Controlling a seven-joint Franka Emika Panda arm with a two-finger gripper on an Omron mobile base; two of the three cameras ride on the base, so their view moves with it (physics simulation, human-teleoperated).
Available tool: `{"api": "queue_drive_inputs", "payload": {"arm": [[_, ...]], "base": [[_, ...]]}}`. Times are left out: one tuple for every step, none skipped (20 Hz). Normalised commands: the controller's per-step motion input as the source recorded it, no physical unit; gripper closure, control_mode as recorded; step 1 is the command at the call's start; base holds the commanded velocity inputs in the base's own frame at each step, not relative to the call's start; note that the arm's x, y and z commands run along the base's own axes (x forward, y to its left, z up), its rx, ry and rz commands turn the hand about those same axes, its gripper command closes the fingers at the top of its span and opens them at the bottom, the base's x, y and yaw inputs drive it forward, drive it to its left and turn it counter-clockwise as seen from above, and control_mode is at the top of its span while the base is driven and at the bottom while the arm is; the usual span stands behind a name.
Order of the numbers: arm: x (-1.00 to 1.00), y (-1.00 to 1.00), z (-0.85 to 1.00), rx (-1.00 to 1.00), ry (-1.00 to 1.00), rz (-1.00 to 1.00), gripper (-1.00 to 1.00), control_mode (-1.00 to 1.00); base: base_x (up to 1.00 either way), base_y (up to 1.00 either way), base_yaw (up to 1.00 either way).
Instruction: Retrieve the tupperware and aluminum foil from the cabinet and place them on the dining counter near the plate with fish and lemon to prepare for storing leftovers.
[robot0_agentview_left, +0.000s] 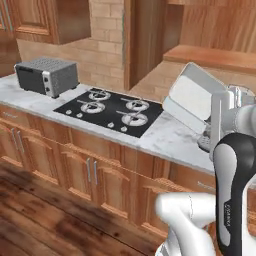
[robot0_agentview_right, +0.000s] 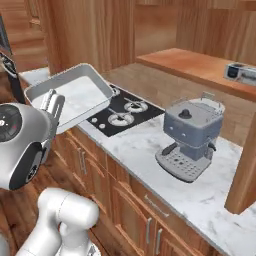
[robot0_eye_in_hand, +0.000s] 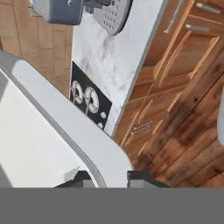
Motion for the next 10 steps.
{"api": "queue_drive_inputs", "payload": {"arm": [[0.00,0.00,0.00,0.00,0.00,0.00,1.00,1.00],[0.00,0.00,0.00,0.00,0.00,0.00,1.00,1.00],[0.00,0.00,0.00,0.00,0.00,0.00,1.00,1.00],[0.00,0.00,0.00,0.00,0.00,0.00,1.00,1.00],[0.00,0.00,0.00,0.00,0.00,0.00,1.00,1.00],[0.00,0.00,0.00,0.00,0.00,0.00,1.00,1.00],[0.00,0.00,0.00,0.00,0.00,0.00,1.00,1.00],[0.00,0.00,0.00,0.00,0.00,0.00,1.00,1.00],[0.00,0.00,0.00,0.00,0.00,0.00,1.00,1.00],[0.00,0.00,0.00,0.00,0.00,0.00,1.00,1.00]], "base": [[0.00,0.10,0.95],[0.00,0.09,0.93],[0.00,0.08,0.93],[0.00,0.07,0.91],[0.09,0.09,0.86],[0.19,0.06,0.84],[0.26,0.02,0.83],[0.31,0.00,0.83],[0.33,0.00,0.83],[0.35,0.00,0.82]]}}
